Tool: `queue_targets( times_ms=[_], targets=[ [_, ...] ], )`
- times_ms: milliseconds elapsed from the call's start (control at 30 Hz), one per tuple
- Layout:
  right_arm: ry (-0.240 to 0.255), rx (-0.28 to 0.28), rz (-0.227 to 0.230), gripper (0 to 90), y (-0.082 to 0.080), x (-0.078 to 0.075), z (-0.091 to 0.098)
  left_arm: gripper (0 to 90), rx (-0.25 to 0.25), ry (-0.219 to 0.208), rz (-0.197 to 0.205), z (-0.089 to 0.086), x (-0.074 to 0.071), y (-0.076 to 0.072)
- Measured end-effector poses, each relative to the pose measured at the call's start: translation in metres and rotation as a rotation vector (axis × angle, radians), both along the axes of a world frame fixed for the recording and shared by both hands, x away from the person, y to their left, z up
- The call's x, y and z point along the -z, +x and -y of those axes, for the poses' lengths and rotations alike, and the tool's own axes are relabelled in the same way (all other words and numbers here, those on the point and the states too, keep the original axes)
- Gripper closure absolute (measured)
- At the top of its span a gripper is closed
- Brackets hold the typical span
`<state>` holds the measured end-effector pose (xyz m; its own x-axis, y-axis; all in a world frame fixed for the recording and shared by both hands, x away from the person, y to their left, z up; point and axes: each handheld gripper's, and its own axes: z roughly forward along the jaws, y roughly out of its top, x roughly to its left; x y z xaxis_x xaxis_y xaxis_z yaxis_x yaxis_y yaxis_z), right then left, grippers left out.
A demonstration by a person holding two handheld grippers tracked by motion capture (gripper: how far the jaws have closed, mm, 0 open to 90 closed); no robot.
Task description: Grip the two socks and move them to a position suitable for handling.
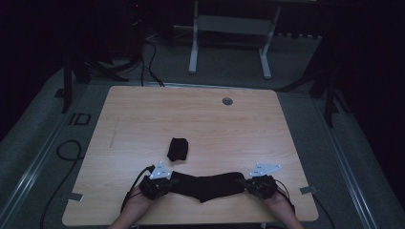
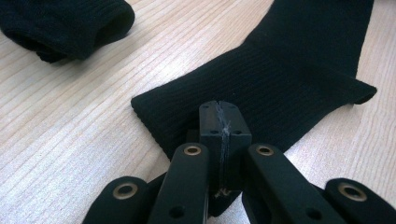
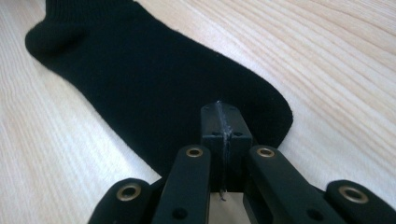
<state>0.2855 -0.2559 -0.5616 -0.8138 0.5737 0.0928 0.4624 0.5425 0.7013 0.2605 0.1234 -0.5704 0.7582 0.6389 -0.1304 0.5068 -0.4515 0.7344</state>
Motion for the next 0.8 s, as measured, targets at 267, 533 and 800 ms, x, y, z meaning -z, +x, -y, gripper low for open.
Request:
queue_targets(
  times_ms=[267,533,800],
  targets=[
    [0.008,0.008,-0.005,88.3,-0.005,0.000,0.004,89.5,0.007,-0.009,0.005,0.001,0.001,-0.002],
    [0.022,-0.002,0.008,80.6,-0.004,-0.014,-0.001,83.8,0.016,-0.087,0.039,-0.005,-0.009,-0.006],
    [0.046,-0.013,0.075,55.6,0.015,-0.041,-0.017,65.0,-0.036,-0.183,0.075,-0.026,-0.015,-0.014]
  ],
)
